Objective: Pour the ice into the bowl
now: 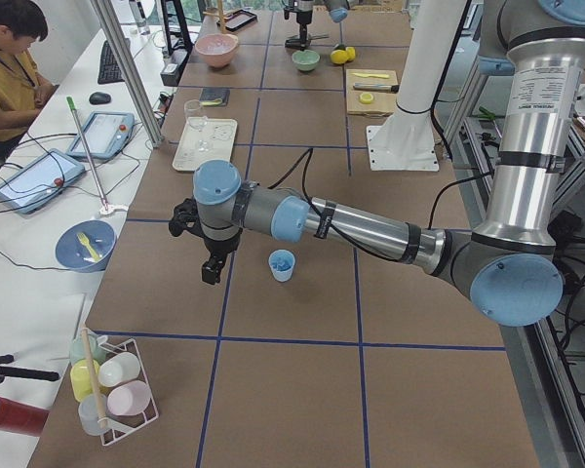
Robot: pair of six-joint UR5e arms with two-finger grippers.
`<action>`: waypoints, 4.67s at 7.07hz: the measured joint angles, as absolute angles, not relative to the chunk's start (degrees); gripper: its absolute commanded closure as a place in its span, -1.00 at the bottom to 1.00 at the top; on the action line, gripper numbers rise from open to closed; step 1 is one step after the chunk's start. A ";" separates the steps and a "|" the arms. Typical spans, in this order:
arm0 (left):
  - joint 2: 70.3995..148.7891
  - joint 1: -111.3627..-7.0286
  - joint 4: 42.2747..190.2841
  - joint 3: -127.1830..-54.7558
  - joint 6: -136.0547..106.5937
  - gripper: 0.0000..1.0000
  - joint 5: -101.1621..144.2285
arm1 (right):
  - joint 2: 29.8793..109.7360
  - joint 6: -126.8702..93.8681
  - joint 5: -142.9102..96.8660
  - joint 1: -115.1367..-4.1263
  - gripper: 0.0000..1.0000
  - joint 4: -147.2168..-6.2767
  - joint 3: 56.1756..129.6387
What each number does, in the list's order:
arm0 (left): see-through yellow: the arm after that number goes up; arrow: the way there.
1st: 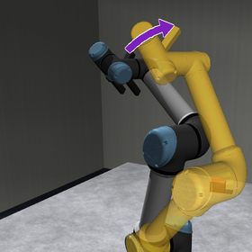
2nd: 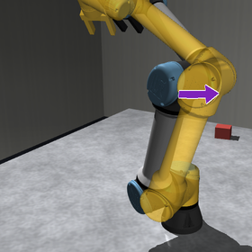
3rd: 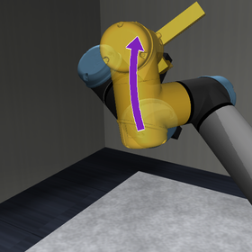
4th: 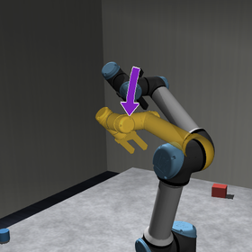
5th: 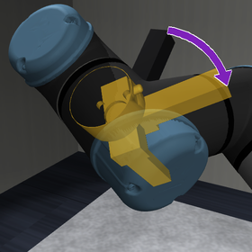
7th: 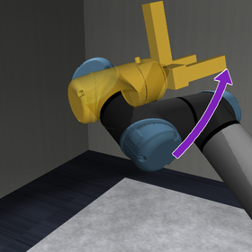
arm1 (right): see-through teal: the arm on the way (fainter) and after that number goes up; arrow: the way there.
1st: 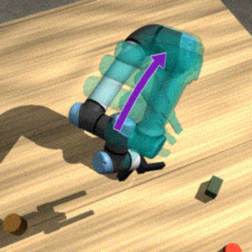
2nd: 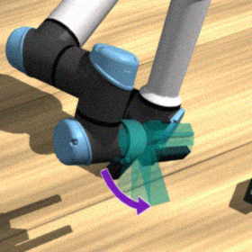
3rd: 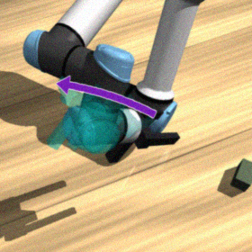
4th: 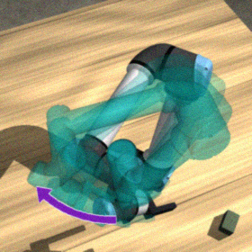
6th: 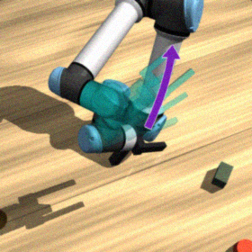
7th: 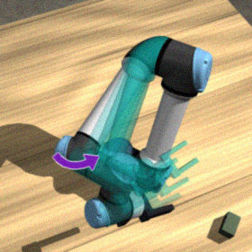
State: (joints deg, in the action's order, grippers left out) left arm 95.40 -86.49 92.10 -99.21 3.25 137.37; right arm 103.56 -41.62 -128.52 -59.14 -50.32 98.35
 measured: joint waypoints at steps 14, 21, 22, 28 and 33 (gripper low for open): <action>96.66 -86.40 94.25 -99.25 3.27 -1.00 135.94 | 71.48 -67.42 -123.61 -47.47 1.00 -82.09 111.21; 91.21 -72.17 121.63 -101.95 -19.49 -0.97 127.63 | 41.90 -89.05 -103.85 -25.39 1.00 -75.55 83.92; 86.33 -67.27 131.34 -103.25 -28.89 -0.99 121.63 | 41.28 -90.66 -102.55 -24.18 0.91 -74.56 82.42; 63.80 -35.01 156.79 -107.57 -62.89 -0.99 81.37 | 39.70 -96.97 -101.35 -22.88 -1.00 -74.05 81.54; 60.38 -18.14 162.60 -104.84 -72.00 -1.00 55.68 | 41.49 -96.83 -101.80 -27.86 -1.00 -73.86 86.90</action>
State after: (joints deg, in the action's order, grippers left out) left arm 60.38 -18.14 162.60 -104.84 -72.00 55.68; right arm 41.49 -96.83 -101.80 -27.86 -73.86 86.90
